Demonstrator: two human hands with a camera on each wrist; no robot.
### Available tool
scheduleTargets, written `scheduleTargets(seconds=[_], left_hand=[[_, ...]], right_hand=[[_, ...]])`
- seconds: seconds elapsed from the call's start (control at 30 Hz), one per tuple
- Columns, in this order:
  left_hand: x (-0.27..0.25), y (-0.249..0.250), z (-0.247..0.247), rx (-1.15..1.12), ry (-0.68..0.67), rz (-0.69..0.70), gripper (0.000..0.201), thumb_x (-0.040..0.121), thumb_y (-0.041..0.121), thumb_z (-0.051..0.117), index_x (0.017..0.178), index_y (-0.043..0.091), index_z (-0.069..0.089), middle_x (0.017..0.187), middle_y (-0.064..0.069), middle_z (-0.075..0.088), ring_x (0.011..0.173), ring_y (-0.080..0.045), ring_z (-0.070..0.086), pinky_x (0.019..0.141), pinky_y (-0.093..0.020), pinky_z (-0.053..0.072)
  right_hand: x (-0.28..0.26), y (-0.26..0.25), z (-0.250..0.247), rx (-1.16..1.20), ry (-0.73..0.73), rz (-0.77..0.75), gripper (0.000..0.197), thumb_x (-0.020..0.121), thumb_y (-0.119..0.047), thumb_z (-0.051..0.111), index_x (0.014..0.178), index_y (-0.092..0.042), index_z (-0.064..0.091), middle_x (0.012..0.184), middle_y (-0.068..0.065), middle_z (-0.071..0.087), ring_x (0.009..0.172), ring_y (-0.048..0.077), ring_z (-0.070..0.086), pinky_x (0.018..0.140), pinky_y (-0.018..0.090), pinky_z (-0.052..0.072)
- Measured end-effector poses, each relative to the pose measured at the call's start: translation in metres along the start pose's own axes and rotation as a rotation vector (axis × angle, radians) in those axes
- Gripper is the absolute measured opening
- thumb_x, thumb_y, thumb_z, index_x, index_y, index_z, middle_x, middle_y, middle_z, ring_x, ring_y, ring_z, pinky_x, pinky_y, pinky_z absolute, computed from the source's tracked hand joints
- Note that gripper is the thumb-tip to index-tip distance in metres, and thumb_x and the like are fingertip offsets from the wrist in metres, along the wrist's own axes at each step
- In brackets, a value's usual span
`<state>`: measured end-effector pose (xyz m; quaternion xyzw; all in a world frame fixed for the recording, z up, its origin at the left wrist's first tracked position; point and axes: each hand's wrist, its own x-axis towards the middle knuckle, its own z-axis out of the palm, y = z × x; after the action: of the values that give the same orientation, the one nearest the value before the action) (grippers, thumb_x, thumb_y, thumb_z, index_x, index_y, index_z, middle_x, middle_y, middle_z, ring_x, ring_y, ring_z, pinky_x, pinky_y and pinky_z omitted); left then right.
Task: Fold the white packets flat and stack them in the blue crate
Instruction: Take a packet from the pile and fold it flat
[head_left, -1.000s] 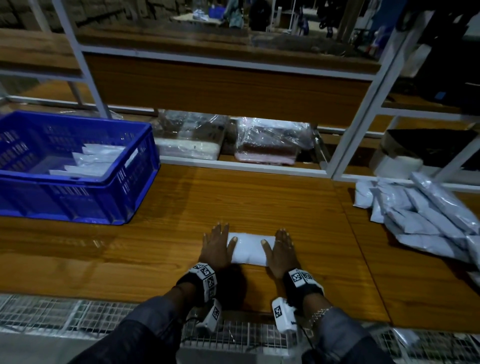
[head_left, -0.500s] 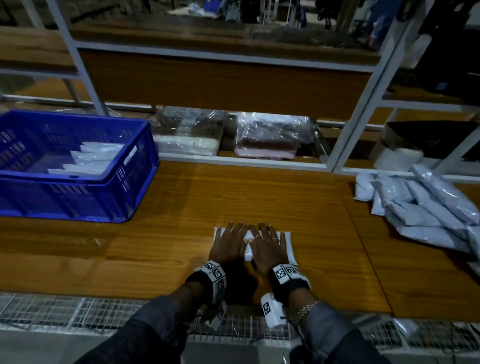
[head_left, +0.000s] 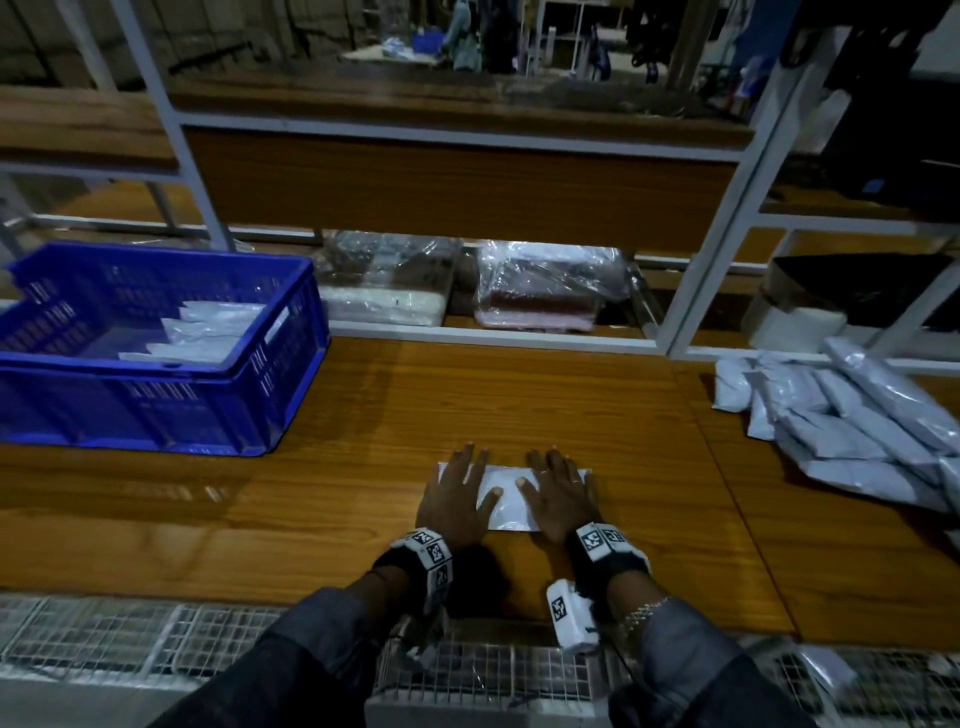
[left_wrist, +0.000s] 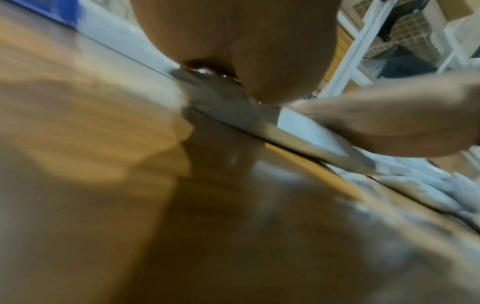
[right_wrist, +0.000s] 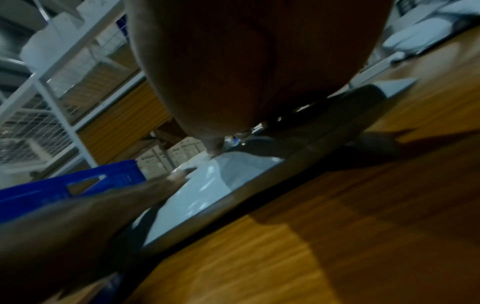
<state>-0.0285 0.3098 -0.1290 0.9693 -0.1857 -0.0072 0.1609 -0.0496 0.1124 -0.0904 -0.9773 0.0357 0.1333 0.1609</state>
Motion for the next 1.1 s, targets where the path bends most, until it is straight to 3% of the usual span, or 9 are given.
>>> scheduleTargets(seconds=[0.13, 0.2, 0.33, 0.57, 0.63, 0.73, 0.9, 1.0, 1.1], left_hand=[[-0.009, -0.013, -0.005, -0.152, 0.004, -0.125, 0.111, 0.073, 0.091, -0.012, 0.161, 0.031, 0.018, 0.169, -0.010, 0.010, 0.155, -0.029, 0.009, 0.124, -0.052, 0.007], [-0.005, -0.014, -0.002, -0.155, 0.008, -0.125, 0.114, 0.070, 0.093, -0.013, 0.160, 0.032, 0.021, 0.168, -0.011, 0.016, 0.154, -0.029, 0.014, 0.123, -0.054, 0.007], [-0.001, -0.016, 0.010, -0.055, 0.089, -0.122, 0.090, 0.086, 0.082, 0.007, 0.155, 0.033, 0.036, 0.160, -0.009, 0.037, 0.148, -0.027, 0.034, 0.119, -0.063, 0.012], [0.000, -0.004, -0.004, 0.129, 0.029, -0.093, 0.069, 0.099, 0.065, 0.012, 0.161, 0.035, 0.010, 0.168, -0.004, 0.017, 0.154, -0.022, 0.017, 0.119, -0.060, -0.006], [-0.003, 0.006, -0.005, 0.089, 0.126, 0.006, 0.063, 0.104, 0.057, 0.009, 0.159, 0.030, 0.021, 0.163, -0.007, 0.033, 0.148, -0.025, 0.035, 0.119, -0.059, 0.005], [-0.007, 0.019, 0.008, -0.024, 0.086, 0.066, 0.051, 0.109, 0.044, 0.010, 0.147, 0.024, 0.039, 0.143, -0.005, 0.059, 0.131, -0.025, 0.057, 0.115, -0.047, 0.011], [-0.009, 0.017, 0.022, -0.011, 0.172, 0.109, 0.044, 0.098, 0.031, 0.048, 0.138, 0.020, 0.063, 0.140, -0.004, 0.062, 0.130, -0.021, 0.059, 0.109, -0.048, 0.035], [-0.009, 0.022, 0.023, -0.086, 0.125, 0.131, 0.044, 0.096, 0.030, 0.048, 0.135, 0.020, 0.066, 0.138, -0.004, 0.064, 0.127, -0.020, 0.061, 0.105, -0.048, 0.038], [-0.008, 0.023, 0.015, -0.047, 0.017, 0.078, 0.047, 0.095, 0.035, 0.045, 0.137, 0.023, 0.062, 0.135, -0.001, 0.066, 0.121, -0.016, 0.065, 0.102, -0.045, 0.040]], right_hand=[[-0.003, 0.016, 0.001, 0.132, -0.023, 0.090, 0.071, 0.101, -0.067, 0.020, 0.161, -0.033, 0.006, 0.169, 0.005, -0.010, 0.155, 0.024, -0.009, 0.124, 0.047, -0.008], [-0.004, 0.017, 0.008, 0.147, -0.009, 0.087, 0.067, 0.102, -0.066, 0.019, 0.161, -0.036, 0.007, 0.169, 0.004, -0.011, 0.155, 0.024, -0.009, 0.124, 0.047, -0.009], [-0.004, 0.015, 0.017, 0.129, 0.056, 0.097, 0.063, 0.102, -0.064, 0.018, 0.160, -0.038, 0.011, 0.169, 0.003, -0.007, 0.155, 0.023, -0.007, 0.124, 0.046, -0.009], [-0.010, 0.001, 0.008, -0.012, 0.132, 0.069, 0.063, 0.106, -0.055, 0.018, 0.161, -0.026, 0.011, 0.169, 0.004, -0.002, 0.156, 0.024, -0.004, 0.124, 0.051, -0.006], [-0.017, -0.012, 0.007, -0.027, 0.188, -0.037, 0.057, 0.109, -0.045, 0.022, 0.162, -0.026, 0.010, 0.169, 0.002, -0.004, 0.156, 0.023, -0.003, 0.125, 0.049, -0.002], [-0.024, -0.028, 0.016, -0.023, 0.137, -0.113, 0.056, 0.109, -0.033, 0.023, 0.161, -0.032, 0.003, 0.169, -0.004, -0.007, 0.156, 0.020, -0.003, 0.125, 0.048, 0.001], [-0.023, -0.024, 0.031, -0.071, 0.182, -0.096, 0.056, 0.107, -0.035, 0.018, 0.161, -0.030, 0.007, 0.169, -0.005, -0.002, 0.156, 0.017, -0.002, 0.125, 0.048, -0.002], [-0.022, -0.026, 0.037, -0.086, 0.220, -0.123, 0.070, 0.095, -0.043, -0.002, 0.161, -0.027, 0.014, 0.169, -0.002, 0.002, 0.156, 0.020, 0.002, 0.124, 0.048, -0.003], [-0.016, -0.023, 0.035, -0.111, 0.192, -0.114, 0.060, 0.102, -0.038, 0.007, 0.161, -0.027, 0.010, 0.170, -0.001, -0.002, 0.156, 0.020, -0.002, 0.125, 0.048, -0.003]])
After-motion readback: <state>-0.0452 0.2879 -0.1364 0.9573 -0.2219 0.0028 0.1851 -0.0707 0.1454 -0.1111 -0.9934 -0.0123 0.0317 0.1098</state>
